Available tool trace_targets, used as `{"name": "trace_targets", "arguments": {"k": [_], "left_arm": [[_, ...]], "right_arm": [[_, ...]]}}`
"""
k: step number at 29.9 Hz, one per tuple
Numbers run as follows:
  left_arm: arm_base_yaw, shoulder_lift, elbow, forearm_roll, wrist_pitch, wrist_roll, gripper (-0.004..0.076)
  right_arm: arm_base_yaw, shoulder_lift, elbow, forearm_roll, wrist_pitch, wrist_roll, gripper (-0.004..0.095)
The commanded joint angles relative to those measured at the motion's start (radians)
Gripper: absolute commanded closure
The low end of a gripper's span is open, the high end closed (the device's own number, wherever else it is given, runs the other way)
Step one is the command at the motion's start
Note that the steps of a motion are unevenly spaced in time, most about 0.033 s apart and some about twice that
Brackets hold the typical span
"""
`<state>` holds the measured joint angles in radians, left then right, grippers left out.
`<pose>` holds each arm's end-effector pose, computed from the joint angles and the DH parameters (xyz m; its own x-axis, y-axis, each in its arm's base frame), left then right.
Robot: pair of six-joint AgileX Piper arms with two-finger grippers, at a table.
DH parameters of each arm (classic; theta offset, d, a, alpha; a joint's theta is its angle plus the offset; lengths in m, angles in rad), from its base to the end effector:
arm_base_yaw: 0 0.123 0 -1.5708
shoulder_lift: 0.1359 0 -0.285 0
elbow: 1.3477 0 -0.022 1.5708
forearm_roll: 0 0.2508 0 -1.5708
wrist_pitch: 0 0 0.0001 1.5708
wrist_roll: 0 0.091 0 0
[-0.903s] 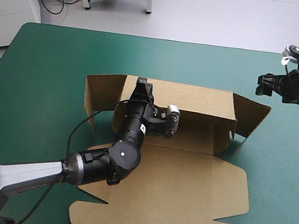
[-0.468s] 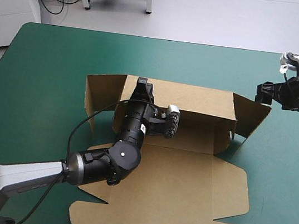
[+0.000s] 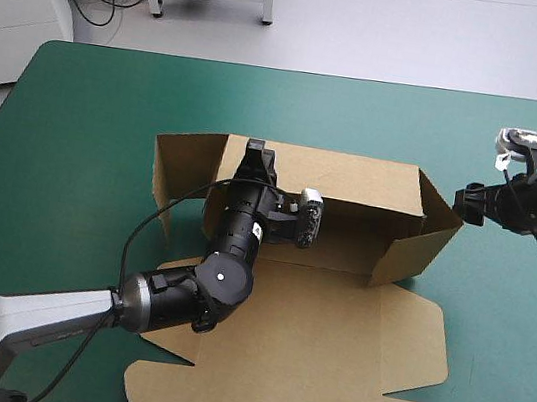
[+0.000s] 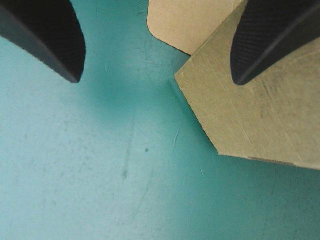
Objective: Fold the box
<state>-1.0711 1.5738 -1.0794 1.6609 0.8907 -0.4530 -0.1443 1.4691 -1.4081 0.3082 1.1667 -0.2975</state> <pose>0.2217 -0.2589 0.3093 0.1482 0.9860 -0.0767 0.1945 0.0469 0.9798 0.2982 -0.0177 0.3576 -0.8818 -0.0389 -0.4700 -0.1353 0.9756 0.1731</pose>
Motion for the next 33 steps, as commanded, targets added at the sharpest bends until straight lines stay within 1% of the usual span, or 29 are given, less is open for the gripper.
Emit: {"name": "trace_targets", "arguments": {"k": [1,6,11,14,18,23,25,28,33], "left_arm": [[-0.009,-0.042,-0.027,0.052,0.039,-0.014,0.0756],[-0.009,-0.042,-0.027,0.054,0.037,-0.014,0.0756],[-0.009,-0.042,-0.027,0.054,0.037,-0.014,0.0756],[-0.009,-0.042,-0.027,0.054,0.035,-0.014,0.0756],[-0.009,-0.042,-0.027,0.056,0.033,-0.014,0.0756],[-0.009,-0.042,-0.027,0.062,0.033,-0.014,0.0756],[-0.009,-0.042,-0.027,0.066,0.033,-0.014,0.0756],[-0.009,-0.042,-0.027,0.069,0.033,-0.014,0.0756],[-0.009,-0.042,-0.027,0.070,0.037,-0.014,0.0756]], "right_arm": [[-0.010,-0.081,0.051,0.045,-0.053,-0.088,0.0174],[-0.010,-0.158,0.148,0.073,-0.059,-0.234,0.0174],[-0.010,-0.208,0.204,0.178,-0.053,-0.410,0.0174],[-0.010,-0.205,0.220,0.238,-0.030,-0.457,0.0174],[-0.010,-0.205,0.260,0.292,-0.038,-0.499,0.0174],[-0.010,-0.207,0.314,0.300,-0.081,-0.499,0.0174],[-0.010,-0.207,0.315,0.300,-0.079,-0.486,0.0174],[-0.010,-0.221,0.310,0.286,-0.042,-0.416,0.0174],[-0.010,-0.270,0.260,0.190,0.003,-0.259,0.0174]]}}
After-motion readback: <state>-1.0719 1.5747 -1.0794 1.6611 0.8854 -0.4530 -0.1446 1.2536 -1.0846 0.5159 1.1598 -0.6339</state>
